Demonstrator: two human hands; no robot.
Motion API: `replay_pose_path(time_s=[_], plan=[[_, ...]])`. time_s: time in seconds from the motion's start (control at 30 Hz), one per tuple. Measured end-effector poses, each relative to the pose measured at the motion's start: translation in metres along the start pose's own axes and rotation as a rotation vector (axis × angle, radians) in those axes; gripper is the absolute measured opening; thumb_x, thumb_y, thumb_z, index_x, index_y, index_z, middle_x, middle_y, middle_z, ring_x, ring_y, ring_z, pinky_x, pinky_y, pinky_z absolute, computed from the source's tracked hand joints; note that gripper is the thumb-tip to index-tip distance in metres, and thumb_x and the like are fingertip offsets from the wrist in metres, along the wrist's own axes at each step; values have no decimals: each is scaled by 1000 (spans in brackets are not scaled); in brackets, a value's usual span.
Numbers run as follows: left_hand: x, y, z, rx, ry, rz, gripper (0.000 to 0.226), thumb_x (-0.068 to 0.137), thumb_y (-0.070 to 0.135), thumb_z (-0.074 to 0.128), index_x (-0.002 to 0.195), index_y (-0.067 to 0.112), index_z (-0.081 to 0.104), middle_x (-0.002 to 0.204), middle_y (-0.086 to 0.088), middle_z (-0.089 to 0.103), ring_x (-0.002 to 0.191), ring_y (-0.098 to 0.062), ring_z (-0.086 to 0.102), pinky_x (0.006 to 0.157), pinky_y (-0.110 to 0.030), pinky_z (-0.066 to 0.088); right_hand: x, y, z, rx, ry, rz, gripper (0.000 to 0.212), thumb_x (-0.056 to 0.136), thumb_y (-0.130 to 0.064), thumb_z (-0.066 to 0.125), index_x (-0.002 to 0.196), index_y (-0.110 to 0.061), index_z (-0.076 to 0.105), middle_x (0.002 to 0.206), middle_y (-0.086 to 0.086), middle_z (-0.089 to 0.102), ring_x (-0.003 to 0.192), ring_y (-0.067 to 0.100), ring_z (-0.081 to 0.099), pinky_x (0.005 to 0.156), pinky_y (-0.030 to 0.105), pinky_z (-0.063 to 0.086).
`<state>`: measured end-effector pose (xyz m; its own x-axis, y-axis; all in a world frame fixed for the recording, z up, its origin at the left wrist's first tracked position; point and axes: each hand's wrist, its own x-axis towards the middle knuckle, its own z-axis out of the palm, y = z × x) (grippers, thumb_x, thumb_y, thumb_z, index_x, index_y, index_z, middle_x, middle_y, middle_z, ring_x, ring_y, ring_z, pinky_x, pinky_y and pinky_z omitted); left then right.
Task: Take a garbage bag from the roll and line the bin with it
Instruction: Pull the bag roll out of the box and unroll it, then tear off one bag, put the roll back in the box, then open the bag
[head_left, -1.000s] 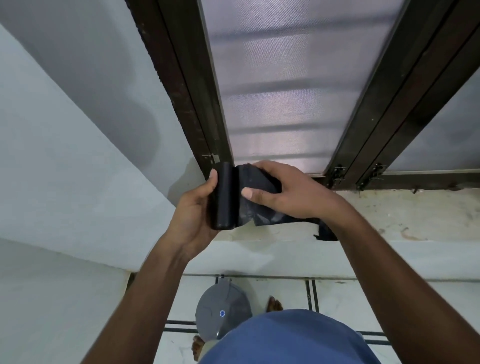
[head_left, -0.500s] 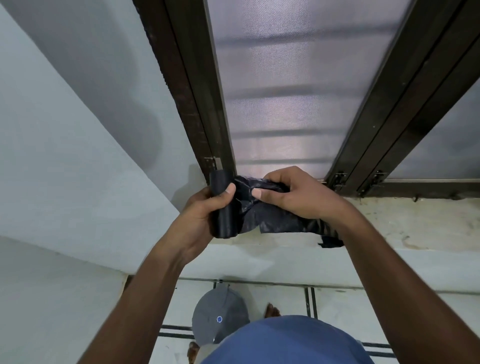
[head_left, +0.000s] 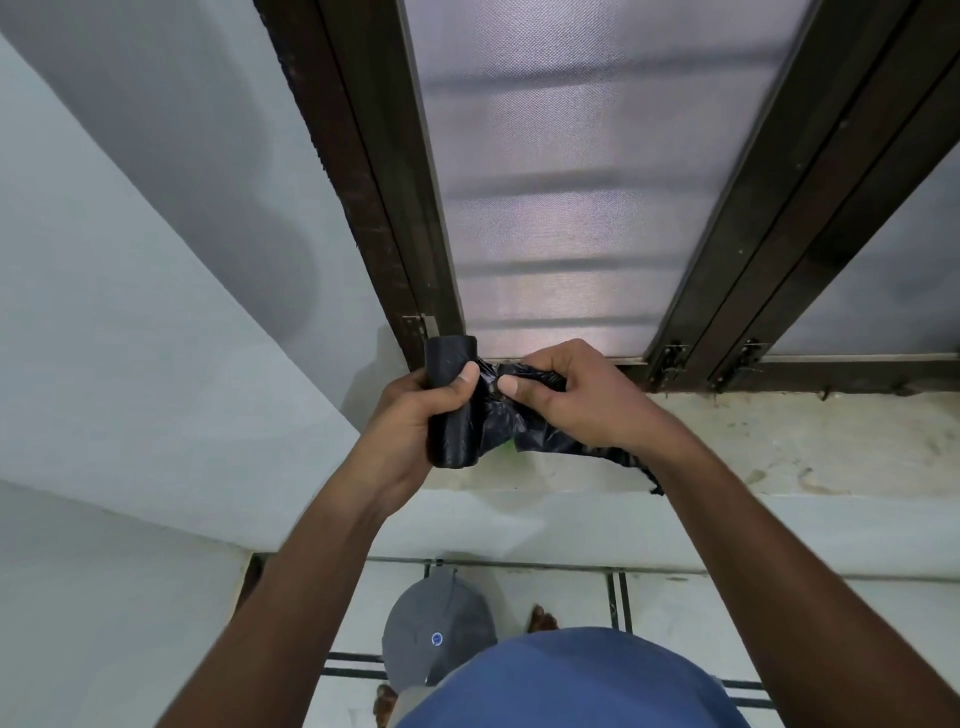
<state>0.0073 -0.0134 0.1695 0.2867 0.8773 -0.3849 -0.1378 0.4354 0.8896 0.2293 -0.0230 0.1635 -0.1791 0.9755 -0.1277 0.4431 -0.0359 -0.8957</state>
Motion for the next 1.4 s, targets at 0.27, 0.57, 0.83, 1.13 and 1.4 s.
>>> replay_pose_path(time_s=[0.27, 0.57, 0.83, 1.13, 1.4], plan=[[17, 3, 3, 7, 59, 52, 38, 95, 22, 77, 128, 2, 74, 124, -17, 80, 112, -33, 78, 91, -40, 63, 9, 8, 12, -71, 151, -51, 43, 107, -36, 71, 69, -16, 62, 54, -8, 53, 52, 14, 46, 56, 33, 38], [17, 17, -4, -187, 16, 164, 11, 94, 16, 70, 97, 11, 80, 84, -1, 69, 71, -16, 68, 74, -31, 61, 34, 57, -23, -473, 477, 238, 32, 110, -45, 59, 96, -25, 79, 81, -2, 73, 85, 30, 73, 67, 33, 45], [39, 20, -22, 175, 237, 244, 37, 98, 26, 79, 128, 6, 74, 101, -3, 79, 90, -20, 74, 81, -35, 60, 20, 26, -42, -89, -327, 280, 64, 93, -80, 65, 88, -20, 85, 72, -7, 74, 60, 6, 65, 74, 28, 47], [27, 16, -17, 424, -351, -162, 36, 94, 20, 81, 128, 9, 73, 100, -7, 78, 92, -27, 75, 101, -61, 60, 36, 39, -33, 396, -20, 79, 47, 106, -45, 72, 66, -26, 56, 75, -1, 45, 80, 14, 46, 86, 28, 37], [23, 12, -7, 204, -453, -18, 42, 96, 16, 67, 137, 5, 72, 88, 1, 63, 82, -20, 56, 79, -32, 56, 39, 49, -12, 72, 239, 28, 61, 101, -51, 76, 65, -25, 35, 58, -16, 30, 56, 10, 30, 60, 31, 28]])
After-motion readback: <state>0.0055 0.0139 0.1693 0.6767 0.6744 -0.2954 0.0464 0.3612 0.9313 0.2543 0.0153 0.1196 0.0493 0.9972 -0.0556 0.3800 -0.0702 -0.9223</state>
